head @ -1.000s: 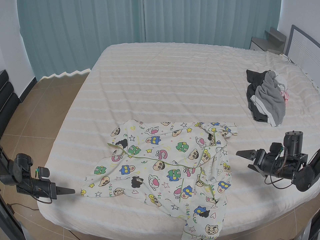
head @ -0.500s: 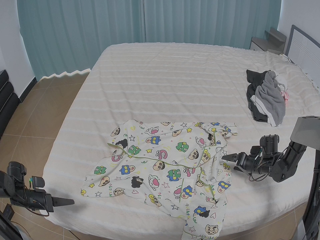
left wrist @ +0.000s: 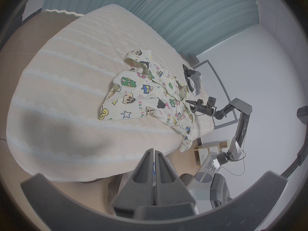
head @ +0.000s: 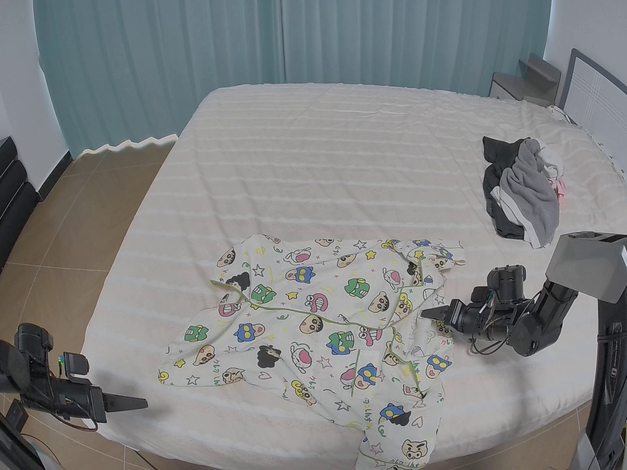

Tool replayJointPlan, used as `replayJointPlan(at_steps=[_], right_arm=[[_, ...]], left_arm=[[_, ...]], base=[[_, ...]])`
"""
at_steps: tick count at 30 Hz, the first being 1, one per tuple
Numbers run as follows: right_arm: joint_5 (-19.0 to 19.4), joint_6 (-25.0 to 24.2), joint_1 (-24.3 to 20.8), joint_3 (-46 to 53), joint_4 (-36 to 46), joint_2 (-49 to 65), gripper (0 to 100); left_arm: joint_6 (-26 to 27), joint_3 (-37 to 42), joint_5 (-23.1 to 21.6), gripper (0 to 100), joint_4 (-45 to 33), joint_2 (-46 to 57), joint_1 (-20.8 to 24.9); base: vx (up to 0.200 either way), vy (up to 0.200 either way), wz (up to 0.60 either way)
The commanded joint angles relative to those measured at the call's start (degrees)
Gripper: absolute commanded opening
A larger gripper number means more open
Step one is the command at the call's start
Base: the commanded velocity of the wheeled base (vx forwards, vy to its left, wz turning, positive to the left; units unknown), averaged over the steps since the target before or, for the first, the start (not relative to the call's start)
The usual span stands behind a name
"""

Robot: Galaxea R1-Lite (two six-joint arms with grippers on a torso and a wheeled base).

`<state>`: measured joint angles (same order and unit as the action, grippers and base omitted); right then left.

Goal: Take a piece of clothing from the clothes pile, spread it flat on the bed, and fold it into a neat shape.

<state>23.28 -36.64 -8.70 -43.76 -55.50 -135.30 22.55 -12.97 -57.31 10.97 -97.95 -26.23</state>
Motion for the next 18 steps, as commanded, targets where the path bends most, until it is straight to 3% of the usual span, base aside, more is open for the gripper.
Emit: replayJointPlan(at_steps=[1, 18], right_arm=[[-0.08, -0.18, 1.41, 0.52, -0.04, 0.30, 0], [-0.08, -2.91, 7.65, 5.53, -0.66, 5.40, 0]], left_arm=[[0.04, 0.31, 0.00, 0, 0.10, -1.37, -0.05], [0.12, 0.75, 0.00, 0, 0.19, -2.16, -0.66]], base=[[0.000, 0.000, 0.00], [0.000, 0.000, 0.00]])
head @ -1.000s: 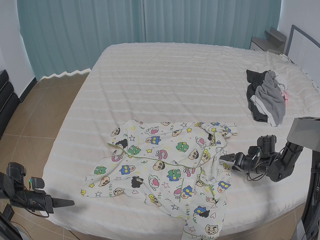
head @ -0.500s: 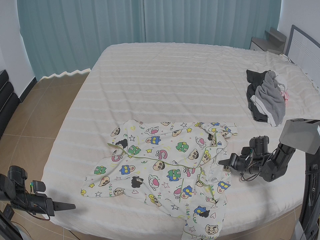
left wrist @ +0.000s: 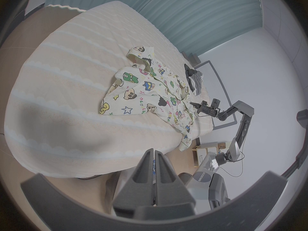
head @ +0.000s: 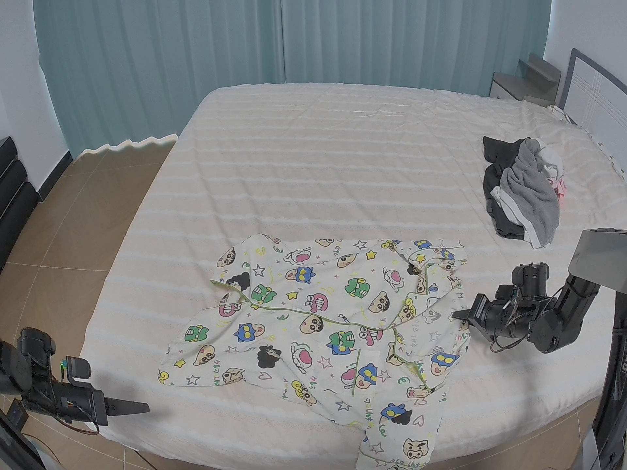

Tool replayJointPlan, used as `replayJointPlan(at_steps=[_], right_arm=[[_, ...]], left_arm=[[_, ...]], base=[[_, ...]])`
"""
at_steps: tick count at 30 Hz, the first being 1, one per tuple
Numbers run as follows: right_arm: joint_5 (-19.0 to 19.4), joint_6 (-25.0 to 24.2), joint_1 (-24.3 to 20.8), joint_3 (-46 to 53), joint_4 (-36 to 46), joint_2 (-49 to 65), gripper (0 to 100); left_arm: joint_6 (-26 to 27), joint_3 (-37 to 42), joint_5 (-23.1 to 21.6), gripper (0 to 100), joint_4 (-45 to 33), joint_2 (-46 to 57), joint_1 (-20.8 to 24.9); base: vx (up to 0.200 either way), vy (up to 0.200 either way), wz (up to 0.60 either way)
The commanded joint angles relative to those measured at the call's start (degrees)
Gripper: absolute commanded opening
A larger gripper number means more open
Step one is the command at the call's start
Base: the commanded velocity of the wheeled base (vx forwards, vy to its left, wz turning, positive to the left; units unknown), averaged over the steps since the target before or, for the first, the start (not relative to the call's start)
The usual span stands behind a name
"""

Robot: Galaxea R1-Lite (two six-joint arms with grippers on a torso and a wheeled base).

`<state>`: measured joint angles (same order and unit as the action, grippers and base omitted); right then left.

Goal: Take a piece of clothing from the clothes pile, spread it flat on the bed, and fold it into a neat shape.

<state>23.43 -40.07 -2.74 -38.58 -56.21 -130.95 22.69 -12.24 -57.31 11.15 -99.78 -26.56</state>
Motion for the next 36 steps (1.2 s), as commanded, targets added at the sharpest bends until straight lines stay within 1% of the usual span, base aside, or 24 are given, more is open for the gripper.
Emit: replayJointPlan(at_steps=[1, 5, 10, 15, 19, 20, 24, 27, 29, 31, 32, 33, 36], right_arm=[[-0.23, 0.78, 2.30, 0.35, 0.05, 0.96, 0], [-0.32, 2.10, 5.38, 0.09, 0.22, 0.70, 0], [-0.32, 3.60, 8.10, -0.18, 0.66, 0.61, 0], [-0.32, 5.97, 7.93, 0.26, 0.66, -0.71, 0], [-0.23, 6.58, 8.19, 0.35, 0.66, -0.71, 0], [-0.23, 6.58, 8.37, 0.26, 0.66, -0.62, 100], [-0.23, 6.50, 8.72, 0.44, 0.22, 0.17, 100], [-0.14, 6.50, 8.81, 2.37, 0.22, 3.51, 100], [-0.14, 6.06, 8.72, 3.78, 0.22, 5.80, 100], [0.04, 5.71, 8.63, 6.06, 0.14, 8.26, 100], [0.04, 5.62, 8.54, 6.50, 0.14, 8.78, 100], [0.12, 4.91, 8.37, 8.09, 0.05, 10.19, 100], [0.12, 2.89, 7.49, 9.84, -0.04, 11.86, 100]], left_arm=[[-0.01, 0.11, 0.00, 0, 0.01, -0.33, -0.33], [-0.01, 0.20, 0.00, 0, 0.10, -0.42, -0.42], [-0.01, 0.20, 0.00, 0, 0.27, -0.77, -0.42], [0.08, 0.20, 0.00, 0, 0.27, -1.21, -0.42], [0.08, 0.20, 0.00, 0, 0.27, -1.21, -0.42], [0.08, 0.20, 0.00, 0, 0.27, -1.21, -0.42], [-0.01, 0.20, 0.00, 0, 0.36, -1.21, -0.42], [-0.27, -0.24, 0.00, 0, 1.06, -0.42, 0.11], [-1.15, -0.42, 0.09, 0, 2.38, 1.25, 1.87], [-4.05, -1.30, 0.35, 0, 3.44, 3.72, 3.80], [-4.58, -1.74, 0.35, 0, 3.52, 4.15, 4.24], [-6.25, -3.93, 0.53, 0, 3.52, 5.56, 5.82], [-8.54, -8.15, 0.53, 0, 3.52, 5.82, 8.19]], base=[[0.000, 0.000, 0.00], [0.000, 0.000, 0.00], [0.000, 0.000, 0.00], [0.000, 0.000, 0.00], [0.000, 0.000, 0.00], [0.000, 0.000, 0.00], [0.000, 0.000, 0.00], [0.000, 0.000, 0.00], [0.000, 0.000, 0.00], [0.000, 0.000, 0.00], [0.000, 0.000, 0.00], [0.000, 0.000, 0.00], [0.000, 0.000, 0.00]])
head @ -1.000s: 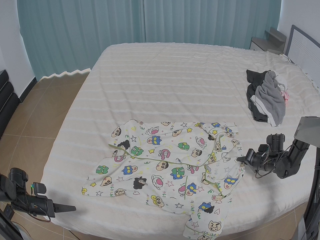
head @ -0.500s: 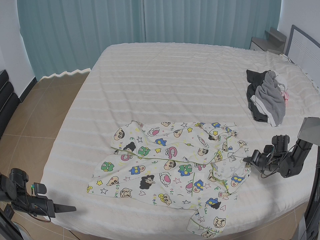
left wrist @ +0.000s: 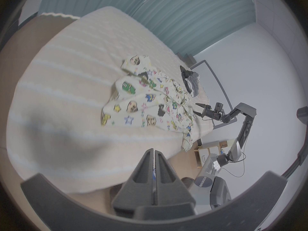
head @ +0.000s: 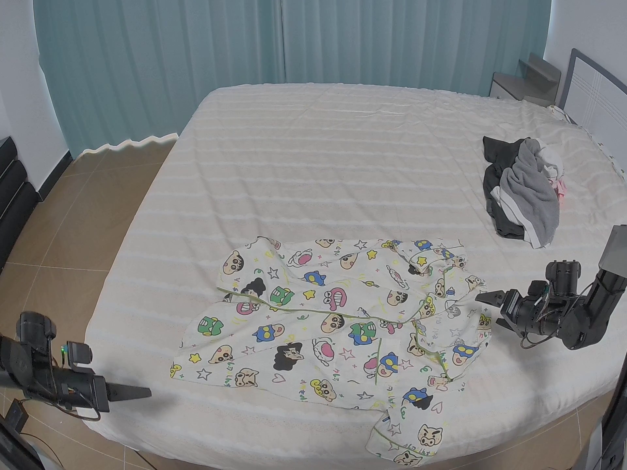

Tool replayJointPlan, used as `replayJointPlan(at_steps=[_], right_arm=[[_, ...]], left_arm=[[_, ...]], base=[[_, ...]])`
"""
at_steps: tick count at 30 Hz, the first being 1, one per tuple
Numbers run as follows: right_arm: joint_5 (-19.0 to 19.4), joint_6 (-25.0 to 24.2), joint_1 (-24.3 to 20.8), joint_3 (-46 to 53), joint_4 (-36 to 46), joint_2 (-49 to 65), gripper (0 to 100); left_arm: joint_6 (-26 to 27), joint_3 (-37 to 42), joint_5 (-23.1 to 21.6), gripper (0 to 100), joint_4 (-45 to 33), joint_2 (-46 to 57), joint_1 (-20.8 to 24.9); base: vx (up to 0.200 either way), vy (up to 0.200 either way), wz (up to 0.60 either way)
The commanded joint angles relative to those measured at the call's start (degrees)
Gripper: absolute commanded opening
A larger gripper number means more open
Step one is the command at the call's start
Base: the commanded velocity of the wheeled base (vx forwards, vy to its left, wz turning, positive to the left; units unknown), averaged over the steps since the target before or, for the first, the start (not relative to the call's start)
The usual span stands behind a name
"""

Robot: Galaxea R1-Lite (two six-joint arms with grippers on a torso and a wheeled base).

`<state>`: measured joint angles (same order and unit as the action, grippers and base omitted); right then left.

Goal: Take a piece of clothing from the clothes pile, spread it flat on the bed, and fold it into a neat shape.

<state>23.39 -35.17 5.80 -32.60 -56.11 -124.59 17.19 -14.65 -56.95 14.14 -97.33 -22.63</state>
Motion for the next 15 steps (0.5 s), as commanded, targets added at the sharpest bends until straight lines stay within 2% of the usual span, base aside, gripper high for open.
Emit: replayJointPlan(at_steps=[1, 6, 8, 10, 11, 12, 14, 15], right_arm=[[-0.01, -3.50, -1.94, 4.47, -0.14, 6.73, 100], [-0.01, -6.58, -5.54, 7.29, -0.14, 11.47, 100], [-0.10, -6.58, -7.56, 8.69, -0.14, 13.58, 100], [-0.19, -6.58, -8.97, 9.66, -0.14, 15.87, 100], [-0.10, -6.67, -9.23, 9.92, -0.14, 16.48, 100], [-0.10, -6.67, -9.76, 10.27, -0.14, 17.62, 100], [-0.10, -6.67, -10.37, 10.62, -0.14, 18.33, 100], [-0.19, -6.67, -10.64, 10.71, -0.14, 18.42, 100]], left_arm=[[-4.27, -8.81, 0.18, 0, 0.62, 2.94, 5.57], [-5.32, -18.83, 1.58, 0, 0.89, -1.20, 9.97], [-8.84, -25.16, 5.98, 0, 0.80, -4.62, 11.64], [-18.42, -32.98, 12.75, 0, 0.89, -7.96, 13.31], [-21.85, -35.18, 14.50, 0, 0.89, -8.67, 13.84], [-30.72, -39.75, 18.81, 0, 0.89, -10.25, 16.12], [-38.37, -43.35, 24.00, 0, 1.15, -12.89, 19.29], [-40.39, -44.85, 26.98, 0, 1.15, -14.73, 20.96]], base=[[0.000, 0.000, 0.00], [0.000, 0.000, 0.00], [0.000, 0.000, 0.00], [0.000, 0.000, 0.00], [0.000, 0.000, 0.00], [0.000, 0.000, 0.00], [0.000, 0.000, 0.00], [0.000, 0.000, 0.00]])
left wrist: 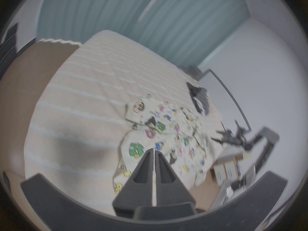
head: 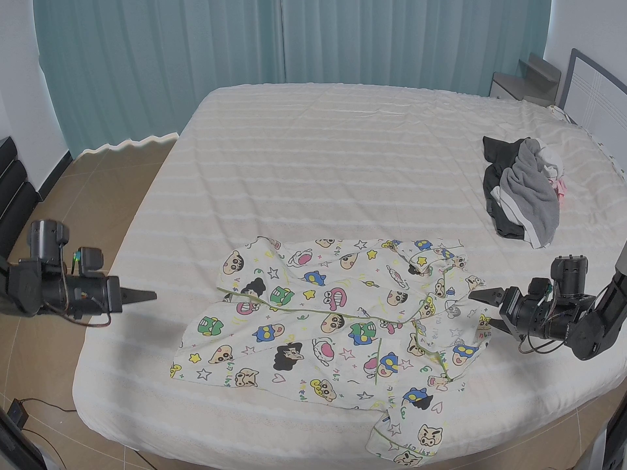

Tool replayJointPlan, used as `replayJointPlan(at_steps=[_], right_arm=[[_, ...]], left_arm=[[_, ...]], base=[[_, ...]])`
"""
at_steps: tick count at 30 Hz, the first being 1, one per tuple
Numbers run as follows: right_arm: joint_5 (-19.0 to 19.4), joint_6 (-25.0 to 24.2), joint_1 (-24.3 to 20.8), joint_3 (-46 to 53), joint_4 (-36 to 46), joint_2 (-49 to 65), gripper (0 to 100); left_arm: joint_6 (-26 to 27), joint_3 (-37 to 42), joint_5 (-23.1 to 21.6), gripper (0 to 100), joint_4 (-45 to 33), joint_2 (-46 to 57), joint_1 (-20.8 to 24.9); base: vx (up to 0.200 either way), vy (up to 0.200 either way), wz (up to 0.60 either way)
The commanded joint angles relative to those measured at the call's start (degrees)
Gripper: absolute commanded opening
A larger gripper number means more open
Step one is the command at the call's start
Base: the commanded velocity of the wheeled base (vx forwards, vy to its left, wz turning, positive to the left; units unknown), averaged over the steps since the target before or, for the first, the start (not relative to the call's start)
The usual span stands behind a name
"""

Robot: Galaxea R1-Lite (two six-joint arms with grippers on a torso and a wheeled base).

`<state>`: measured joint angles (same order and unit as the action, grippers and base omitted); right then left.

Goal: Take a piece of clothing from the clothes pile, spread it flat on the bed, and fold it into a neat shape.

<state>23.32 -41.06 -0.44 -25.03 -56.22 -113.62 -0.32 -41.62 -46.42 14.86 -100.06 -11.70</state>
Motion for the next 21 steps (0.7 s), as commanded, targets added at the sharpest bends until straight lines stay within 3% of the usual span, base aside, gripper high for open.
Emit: replayJointPlan(at_steps=[1, 4, 10, 11, 13, 18, 21], right_arm=[[-0.12, -0.78, -4.48, 3.14, -0.03, 7.27, 100], [-0.12, -0.78, -4.57, 3.14, -0.03, 6.65, 100], [-0.12, -0.60, -4.31, 3.05, -0.03, 6.04, 100], [-0.12, -0.60, -4.40, 3.05, -0.03, 5.95, 100], [-0.12, -0.51, -4.57, 3.14, -0.03, 5.77, 100], [-0.21, -0.34, -4.92, 3.41, -0.03, 5.42, 100], [-0.21, -0.34, -5.01, 3.41, -0.03, 5.42, 100]], left_arm=[[-23.24, -19.20, 19.97, 0, 0.52, -14.37, 11.70], [-23.94, -23.86, 27.00, 0, 2.01, -21.23, 15.13], [-36.16, -31.86, 28.05, 0, 2.81, -26.24, 19.26], [-36.42, -32.65, 28.40, 100, 3.07, -27.12, 19.96], [-36.68, -34.41, 28.84, 100, 3.42, -28.52, 20.84], [-40.55, -39.06, 35.96, 100, 6.50, -33.53, 22.95], [-41.08, -40.21, 36.67, 100, 6.85, -35.03, 23.13]], base=[[0.000, 0.000, 0.00], [0.000, 0.000, 0.00], [0.000, 0.000, 0.00], [0.000, 0.000, 0.00], [0.000, 0.000, 0.00], [0.000, 0.000, 0.00], [0.000, 0.000, 0.00]])
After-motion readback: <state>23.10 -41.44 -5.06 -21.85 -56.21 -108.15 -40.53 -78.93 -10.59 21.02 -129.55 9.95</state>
